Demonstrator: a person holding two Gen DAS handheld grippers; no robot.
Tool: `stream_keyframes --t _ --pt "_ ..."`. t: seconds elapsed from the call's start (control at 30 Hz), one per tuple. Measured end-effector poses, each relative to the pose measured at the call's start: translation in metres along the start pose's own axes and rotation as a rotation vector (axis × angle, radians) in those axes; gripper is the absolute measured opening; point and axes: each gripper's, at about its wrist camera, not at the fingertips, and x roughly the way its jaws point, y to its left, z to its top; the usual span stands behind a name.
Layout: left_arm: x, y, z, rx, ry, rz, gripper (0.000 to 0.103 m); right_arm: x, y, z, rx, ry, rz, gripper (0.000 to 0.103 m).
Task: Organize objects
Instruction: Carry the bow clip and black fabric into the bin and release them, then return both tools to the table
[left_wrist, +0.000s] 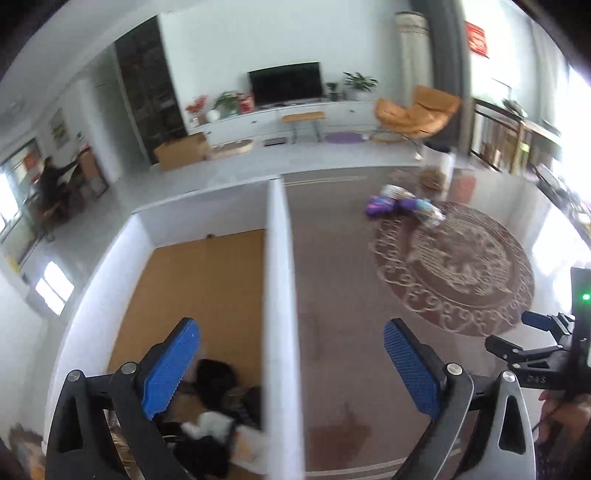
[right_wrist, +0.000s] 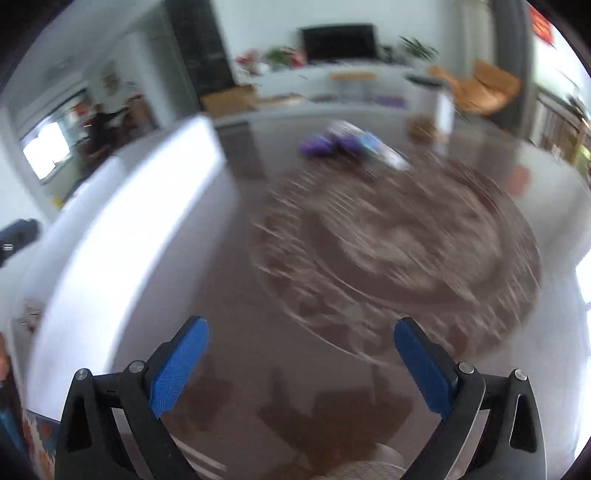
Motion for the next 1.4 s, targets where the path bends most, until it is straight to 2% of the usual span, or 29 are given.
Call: stream_keyframes --t 0.13,0.3,0.47,0.57,0.67,0.77,0.83,0.97,1.07,1.17,1.3,1.4 --pt "-0.004 -0.035 0.008 0.040 -0.001 -0.058 0.101 -0.002 -0.043 -0.020 0.062 -0.017 -0.068 0.101" --pt "0.002 -0.065 0.013 0.059 0.016 -0.104 0.101 -0.011 -0.063 -0.020 0.088 -0.038 -0.113 0.101" --pt "0.020 -0.097 -0.008 0.035 0.135 -0.260 0.101 0.000 -0.076 -0.017 0.054 -0.012 -0.186 0.101" --pt "0.040 -0.117 -0.027 0.049 0.215 -0.289 0.101 0.008 -0.084 -0.016 0.035 0.003 -0.213 0.101" --pt "0.055 -0.131 -0.040 0.058 0.246 -0.333 0.101 0.010 -0.092 -0.017 0.032 0.011 -0.223 0.101" --pt "0.065 -0.134 -0.044 0.007 0.263 -0.378 0.101 0.007 -0.100 -0.018 0.066 -0.001 -0.204 0.101" --pt "0.070 -0.132 -0.043 -0.030 0.261 -0.373 0.101 0.008 -0.104 -0.017 0.083 -0.009 -0.194 0.101" --pt "0.085 -0.129 -0.036 -0.068 0.265 -0.294 0.101 0.007 -0.105 -0.018 0.090 -0.016 -0.185 0.101" --pt "0.099 -0.131 -0.021 -0.056 0.287 -0.265 0.101 0.008 -0.104 -0.019 0.089 -0.015 -0.180 0.103" --pt "0.108 -0.130 0.006 -0.054 0.274 -0.243 0.101 0.007 -0.104 -0.019 0.091 -0.019 -0.175 0.103" --pt "0.130 -0.121 0.055 -0.068 0.250 -0.297 0.101 0.006 -0.106 -0.020 0.100 -0.027 -0.162 0.103" --pt "0.152 -0.122 0.090 0.002 0.196 -0.286 0.101 0.005 -0.107 -0.020 0.108 -0.034 -0.150 0.103"
